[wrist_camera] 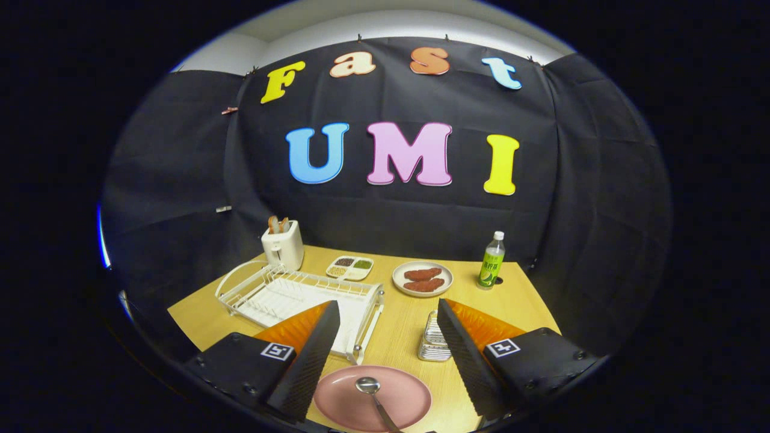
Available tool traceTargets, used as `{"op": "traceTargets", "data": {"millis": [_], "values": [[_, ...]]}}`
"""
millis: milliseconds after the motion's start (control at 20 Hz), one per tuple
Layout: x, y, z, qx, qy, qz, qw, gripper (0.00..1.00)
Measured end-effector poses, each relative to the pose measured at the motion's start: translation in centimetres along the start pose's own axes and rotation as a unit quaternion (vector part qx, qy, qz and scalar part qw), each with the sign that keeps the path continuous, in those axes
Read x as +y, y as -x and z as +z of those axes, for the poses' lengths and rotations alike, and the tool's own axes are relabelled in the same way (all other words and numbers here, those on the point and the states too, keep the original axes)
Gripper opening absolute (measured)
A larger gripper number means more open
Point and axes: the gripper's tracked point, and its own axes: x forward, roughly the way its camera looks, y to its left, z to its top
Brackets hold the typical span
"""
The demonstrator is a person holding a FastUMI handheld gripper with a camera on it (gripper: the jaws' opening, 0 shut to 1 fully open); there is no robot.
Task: Take the plate from the dish rack, then take the spoon from the basket and place it into the plate.
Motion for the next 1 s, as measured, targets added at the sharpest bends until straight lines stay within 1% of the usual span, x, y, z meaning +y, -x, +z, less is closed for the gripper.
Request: {"op": "traceTargets", "data": {"millis": [200,350,550,700,850,1000], "values": [[-0.6,2.5,6.3,-0.062,-0.034,-0.039,0.997,0.99],[-2.2,5.0,8.8,-0.090,-0.053,-0.070,0.992,0.99],[-5.6,6.8,9.5,-0.101,-0.080,-0.118,0.985,0.99],[-7.9,7.3,8.9,-0.096,-0.098,-0.153,0.979,0.98],[-7.7,6.7,8.8,-0.088,-0.135,-0.153,0.975,0.99],[-7.8,5.9,9.4,-0.097,-0.123,-0.153,0.976,0.98]]}}
